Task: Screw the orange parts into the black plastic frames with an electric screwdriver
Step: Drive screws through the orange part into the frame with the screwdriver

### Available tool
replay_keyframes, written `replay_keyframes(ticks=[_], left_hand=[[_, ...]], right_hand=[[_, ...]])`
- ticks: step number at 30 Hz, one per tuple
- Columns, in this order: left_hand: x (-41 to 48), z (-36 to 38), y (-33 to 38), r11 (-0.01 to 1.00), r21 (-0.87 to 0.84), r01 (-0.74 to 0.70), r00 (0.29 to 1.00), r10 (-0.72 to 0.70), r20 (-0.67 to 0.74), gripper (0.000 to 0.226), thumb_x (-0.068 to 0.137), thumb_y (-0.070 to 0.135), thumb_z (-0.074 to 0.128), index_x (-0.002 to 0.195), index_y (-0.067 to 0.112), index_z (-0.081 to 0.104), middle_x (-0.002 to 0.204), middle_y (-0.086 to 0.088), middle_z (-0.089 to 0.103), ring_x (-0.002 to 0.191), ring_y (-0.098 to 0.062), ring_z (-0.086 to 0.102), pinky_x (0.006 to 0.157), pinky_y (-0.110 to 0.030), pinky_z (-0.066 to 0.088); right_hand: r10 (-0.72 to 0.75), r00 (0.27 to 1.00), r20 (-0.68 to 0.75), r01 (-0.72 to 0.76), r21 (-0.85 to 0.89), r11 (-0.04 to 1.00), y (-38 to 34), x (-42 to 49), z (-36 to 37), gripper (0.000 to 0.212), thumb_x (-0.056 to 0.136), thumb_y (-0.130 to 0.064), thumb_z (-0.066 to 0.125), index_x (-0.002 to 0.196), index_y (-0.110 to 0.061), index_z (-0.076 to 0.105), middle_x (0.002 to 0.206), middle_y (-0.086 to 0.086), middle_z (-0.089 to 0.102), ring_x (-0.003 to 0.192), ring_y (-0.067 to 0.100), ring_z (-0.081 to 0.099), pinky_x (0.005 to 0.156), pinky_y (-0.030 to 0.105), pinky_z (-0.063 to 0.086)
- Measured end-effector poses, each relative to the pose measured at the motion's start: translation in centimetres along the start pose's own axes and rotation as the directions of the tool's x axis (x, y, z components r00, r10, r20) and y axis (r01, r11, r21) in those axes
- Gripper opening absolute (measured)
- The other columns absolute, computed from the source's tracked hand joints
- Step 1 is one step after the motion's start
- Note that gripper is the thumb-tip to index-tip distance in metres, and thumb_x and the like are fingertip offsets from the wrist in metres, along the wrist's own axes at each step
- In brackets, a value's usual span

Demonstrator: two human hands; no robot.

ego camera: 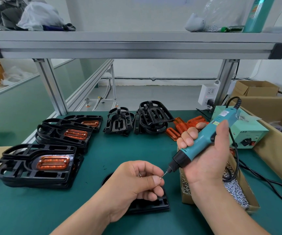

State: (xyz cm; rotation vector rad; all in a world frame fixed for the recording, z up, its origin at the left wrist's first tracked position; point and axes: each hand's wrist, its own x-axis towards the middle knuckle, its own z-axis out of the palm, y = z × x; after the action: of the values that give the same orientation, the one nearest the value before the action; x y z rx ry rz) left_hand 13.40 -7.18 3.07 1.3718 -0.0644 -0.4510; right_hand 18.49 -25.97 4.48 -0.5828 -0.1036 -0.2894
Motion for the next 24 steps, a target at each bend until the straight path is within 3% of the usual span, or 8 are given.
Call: replay_keyframes(ticks=[4,7,12,15,18,20,24], left_hand=[[0.0,0.0,-0.1,0.994,0.104,-0.046,0.998,0.050,-0.035,0.011,0.092,-0.003,0.074,0.095,0.007,0.077,0.085,-0.018,0.076,0.070,-0.022,0.072,0.058,-0.023,0.054],[0.0,0.0,0.0,0.982,0.175,-0.064,0.997,0.069,-0.025,0.011,0.092,-0.002,0.073,0.101,0.005,0.073,0.083,-0.016,0.077,0.065,-0.019,0.071,0.056,-0.023,0.051],[0.1,-0.3,0.2,0.972,0.227,-0.068,0.998,0.069,0.003,0.019,0.091,0.007,0.075,0.110,0.006,0.071,0.091,-0.017,0.078,0.075,-0.024,0.073,0.057,-0.026,0.053],[0.1,-1.1,0.6,0.967,0.245,-0.064,0.997,0.074,-0.028,0.010,0.100,0.010,0.069,0.109,0.009,0.073,0.092,-0.013,0.079,0.069,-0.019,0.072,0.050,-0.023,0.051],[0.4,-2.7,1.0,0.875,0.473,-0.106,0.969,0.197,-0.146,0.012,0.100,0.026,0.068,0.095,0.027,0.079,0.080,0.000,0.076,0.055,-0.006,0.058,0.049,-0.019,0.044],[0.8,-3.8,1.4,0.772,0.629,-0.092,0.947,0.264,-0.185,0.009,0.095,0.039,0.070,0.091,0.037,0.079,0.079,0.005,0.075,0.060,-0.004,0.058,0.058,-0.019,0.049],[0.9,-4.9,1.5,0.703,0.709,-0.060,0.950,0.259,-0.176,0.005,0.085,0.046,0.074,0.089,0.045,0.077,0.055,0.012,0.050,0.050,-0.005,0.042,0.053,-0.025,0.037]], right_hand=[[0.002,1.000,-0.017,-0.002,0.000,1.000,0.2,-0.1,0.1,0.048,0.104,-0.063,0.053,0.089,-0.018,0.058,0.075,0.002,0.048,0.060,0.015,0.044,0.056,0.026,0.043],[0.007,1.000,-0.026,-0.007,-0.001,1.000,0.4,-0.3,0.1,0.049,0.104,-0.064,0.051,0.089,-0.018,0.057,0.074,0.002,0.047,0.059,0.015,0.043,0.055,0.026,0.041],[0.011,0.999,-0.046,-0.011,-0.006,1.000,0.7,-0.3,0.1,0.049,0.103,-0.064,0.054,0.089,-0.017,0.057,0.074,0.002,0.046,0.060,0.016,0.042,0.055,0.027,0.041],[0.012,0.999,-0.048,-0.012,-0.007,1.000,0.8,-0.3,-0.1,0.049,0.103,-0.064,0.054,0.087,-0.017,0.058,0.074,0.003,0.046,0.059,0.017,0.043,0.055,0.028,0.041],[0.015,0.999,-0.036,-0.016,-0.029,0.999,1.2,-0.4,-0.3,0.050,0.102,-0.064,0.055,0.087,-0.016,0.059,0.073,0.003,0.047,0.059,0.017,0.044,0.055,0.028,0.043],[0.009,1.000,-0.022,-0.010,-0.057,0.998,1.4,-0.5,-0.3,0.049,0.103,-0.063,0.055,0.088,-0.017,0.059,0.072,0.003,0.048,0.059,0.017,0.045,0.055,0.028,0.044],[-0.002,1.000,-0.002,0.002,-0.112,0.994,1.7,-0.5,-0.3,0.046,0.102,-0.061,0.055,0.089,-0.018,0.059,0.071,0.003,0.049,0.057,0.017,0.045,0.055,0.028,0.043]])
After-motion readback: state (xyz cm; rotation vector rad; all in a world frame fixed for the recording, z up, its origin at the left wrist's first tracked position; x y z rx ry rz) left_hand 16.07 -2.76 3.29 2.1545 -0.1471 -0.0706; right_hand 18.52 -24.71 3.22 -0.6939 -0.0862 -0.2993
